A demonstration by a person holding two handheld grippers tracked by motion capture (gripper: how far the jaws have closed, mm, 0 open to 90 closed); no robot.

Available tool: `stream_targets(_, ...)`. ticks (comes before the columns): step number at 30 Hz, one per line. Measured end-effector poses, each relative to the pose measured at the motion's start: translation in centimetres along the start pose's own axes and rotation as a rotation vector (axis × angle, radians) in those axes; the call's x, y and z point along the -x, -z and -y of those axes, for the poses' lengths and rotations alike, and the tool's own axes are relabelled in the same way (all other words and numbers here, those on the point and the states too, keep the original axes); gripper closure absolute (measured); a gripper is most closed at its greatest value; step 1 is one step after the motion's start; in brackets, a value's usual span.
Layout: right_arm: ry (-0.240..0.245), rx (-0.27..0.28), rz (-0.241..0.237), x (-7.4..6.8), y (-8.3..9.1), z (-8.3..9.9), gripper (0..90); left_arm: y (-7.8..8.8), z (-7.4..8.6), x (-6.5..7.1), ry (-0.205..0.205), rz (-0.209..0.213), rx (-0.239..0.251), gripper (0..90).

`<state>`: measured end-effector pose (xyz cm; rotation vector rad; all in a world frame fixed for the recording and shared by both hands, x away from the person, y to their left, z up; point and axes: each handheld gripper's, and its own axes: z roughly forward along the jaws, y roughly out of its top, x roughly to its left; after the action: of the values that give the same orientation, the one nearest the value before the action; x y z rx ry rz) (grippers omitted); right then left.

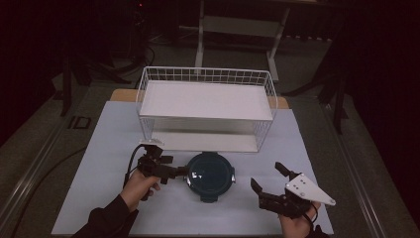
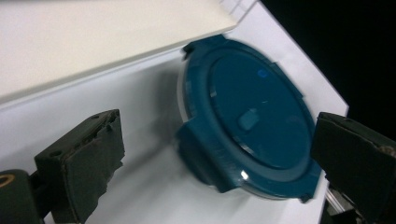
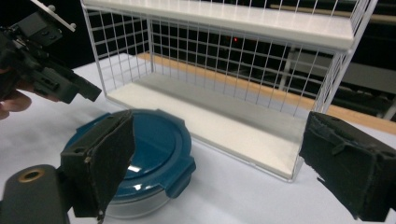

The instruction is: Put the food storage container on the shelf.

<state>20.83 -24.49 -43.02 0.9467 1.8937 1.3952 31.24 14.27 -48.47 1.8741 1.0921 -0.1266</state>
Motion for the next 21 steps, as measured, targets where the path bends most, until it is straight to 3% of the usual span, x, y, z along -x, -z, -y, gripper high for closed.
stream_targets(3, -0.005, 0.002, 0.020, -0.2, -0.2, 0.2, 9.8, -0.6, 0.2, -0.7, 0.049, 0.009, -0.028, 3.0)
stream_targets(8, 0.017, 0.000, 0.002, -0.6, -0.2, 0.3, 9.8, -1.6, 0.3, -1.9, 0.161, 0.054, -0.094, 4.9)
stream_targets(9, 0.013, -0.005, -0.006, -0.6, -0.2, 0.3, 9.8, -1.8, 0.3, -2.1, 0.183, 0.072, -0.102, 7.7)
stream_targets(10, 0.018, -0.008, -0.007, -0.6, -0.3, 0.4, 9.8, -1.9, 0.4, -2.2, 0.202, 0.078, -0.105, 15.8)
stream_targets(12, 0.019, -0.008, -0.009, -0.6, -0.3, 0.4, 9.8, -2.1, 0.4, -2.3, 0.226, 0.093, -0.116, 17.2)
stream_targets(16, 0.022, -0.018, -0.012, -0.7, -0.3, 0.4, 9.9, -2.2, 0.4, -2.8, 0.279, 0.107, -0.119, 35.2)
stream_targets(21, 0.021, -0.023, -0.012, -0.7, -0.4, 0.4, 9.9, -2.5, 0.4, -3.0, 0.304, 0.151, -0.143, 40.4)
